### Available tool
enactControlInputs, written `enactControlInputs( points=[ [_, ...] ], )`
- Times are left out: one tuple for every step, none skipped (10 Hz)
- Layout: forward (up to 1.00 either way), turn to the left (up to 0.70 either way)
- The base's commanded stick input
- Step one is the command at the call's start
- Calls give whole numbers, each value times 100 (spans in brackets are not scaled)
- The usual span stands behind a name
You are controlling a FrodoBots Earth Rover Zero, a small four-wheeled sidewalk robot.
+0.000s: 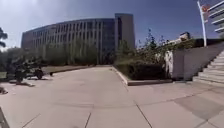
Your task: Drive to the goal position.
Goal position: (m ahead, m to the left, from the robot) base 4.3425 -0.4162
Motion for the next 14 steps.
enactControlInputs(
  points=[
    [70, 0],
    [70, 4],
    [70, 13],
    [70, 13],
    [70, 13],
    [70, 10],
    [70, 2],
    [70, 0],
    [70, -1],
    [70, -1],
    [70, -1],
    [70, -1],
    [70, -1],
    [70, -1]
  ],
)
